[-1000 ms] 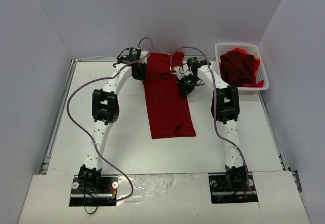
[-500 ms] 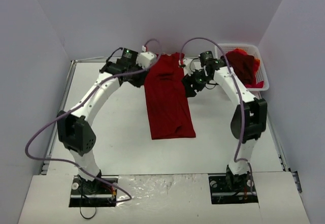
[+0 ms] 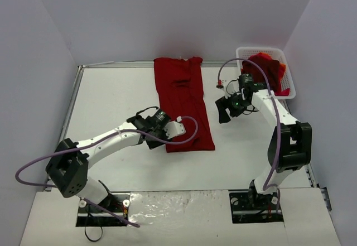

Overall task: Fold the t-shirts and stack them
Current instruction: Grab the bottom of the folded rectangular tshirt with both arms

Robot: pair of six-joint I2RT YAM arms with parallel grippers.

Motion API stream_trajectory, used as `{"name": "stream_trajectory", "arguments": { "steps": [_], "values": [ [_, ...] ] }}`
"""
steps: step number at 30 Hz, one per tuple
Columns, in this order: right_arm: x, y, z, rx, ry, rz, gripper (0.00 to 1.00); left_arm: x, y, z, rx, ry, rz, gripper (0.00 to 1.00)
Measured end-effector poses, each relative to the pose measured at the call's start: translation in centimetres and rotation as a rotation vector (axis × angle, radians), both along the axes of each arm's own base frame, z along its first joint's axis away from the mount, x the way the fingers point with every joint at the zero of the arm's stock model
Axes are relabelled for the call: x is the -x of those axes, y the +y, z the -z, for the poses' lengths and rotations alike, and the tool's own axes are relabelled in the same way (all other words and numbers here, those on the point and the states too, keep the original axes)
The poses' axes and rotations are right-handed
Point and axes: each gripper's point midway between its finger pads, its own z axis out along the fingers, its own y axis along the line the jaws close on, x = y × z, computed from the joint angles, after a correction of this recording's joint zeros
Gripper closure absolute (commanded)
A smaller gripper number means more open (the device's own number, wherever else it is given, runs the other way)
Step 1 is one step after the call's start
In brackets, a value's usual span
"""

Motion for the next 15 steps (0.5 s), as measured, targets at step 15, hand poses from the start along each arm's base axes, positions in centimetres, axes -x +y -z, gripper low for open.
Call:
{"name": "stream_trajectory", "arguments": {
  "steps": [15],
  "values": [
    [-1.4, -3.6, 1.9, -0.047, 0.063, 0.17, 0.36, 1.9, -3.8, 1.9, 0.031, -0.104, 0.124, 0.6]
  ]
}}
